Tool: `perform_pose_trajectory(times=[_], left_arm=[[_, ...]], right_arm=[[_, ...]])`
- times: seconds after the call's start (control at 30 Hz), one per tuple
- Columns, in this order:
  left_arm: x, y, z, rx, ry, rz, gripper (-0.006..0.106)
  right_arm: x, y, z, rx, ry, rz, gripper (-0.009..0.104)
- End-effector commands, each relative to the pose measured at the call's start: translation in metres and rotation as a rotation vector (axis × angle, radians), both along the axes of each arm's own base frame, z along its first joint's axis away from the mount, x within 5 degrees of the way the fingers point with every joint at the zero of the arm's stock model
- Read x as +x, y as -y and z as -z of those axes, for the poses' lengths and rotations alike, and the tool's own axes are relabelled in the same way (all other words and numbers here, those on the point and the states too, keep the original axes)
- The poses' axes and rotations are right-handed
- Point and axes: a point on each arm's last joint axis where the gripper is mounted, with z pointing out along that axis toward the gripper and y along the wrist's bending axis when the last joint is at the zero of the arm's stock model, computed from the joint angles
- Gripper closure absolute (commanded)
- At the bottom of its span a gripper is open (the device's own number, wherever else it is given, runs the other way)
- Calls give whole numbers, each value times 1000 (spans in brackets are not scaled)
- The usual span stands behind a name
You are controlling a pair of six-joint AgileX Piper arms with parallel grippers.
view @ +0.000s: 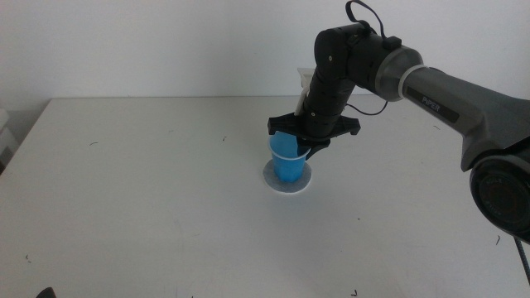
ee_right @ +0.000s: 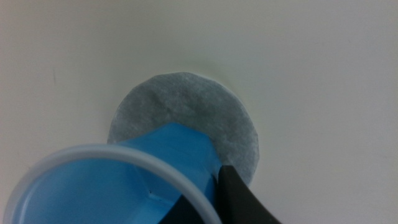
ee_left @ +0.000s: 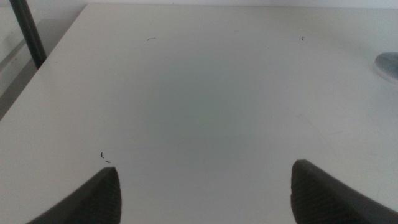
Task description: Place an empty cup on a cup mat.
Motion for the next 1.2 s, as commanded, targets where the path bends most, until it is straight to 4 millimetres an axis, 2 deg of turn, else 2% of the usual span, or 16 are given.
perform_pose_trajectory(times=[0.0,0.27,0.4,0.57,0.73,0.8,0.9,1.07,1.17], left_arm=[[1,0,-8,-13,84,0,-5],[1,0,-8,-13,84,0,-5],[1,0,-8,-13,84,0,-5],[1,0,-8,-13,84,0,-5],[1,0,-8,-13,84,0,-5],[1,0,-8,-13,84,0,-5],[1,0,-8,-13,84,0,-5],[1,0,-8,-13,84,0,-5],[1,0,-8,-13,84,0,-5]], right_arm=[[-1,0,-44,60,124,-10,96],[1,-1,-35,46,111,-18,95],[1,-1,-33,41,109,-24,89],[2,-1,-33,42,109,-23,69],[2,-1,-33,41,109,-23,38],[1,0,-35,38,109,-24,29],[-3,4,-54,39,147,-25,22],[-20,19,-106,44,233,-40,21],[-37,37,-136,57,288,-29,22]])
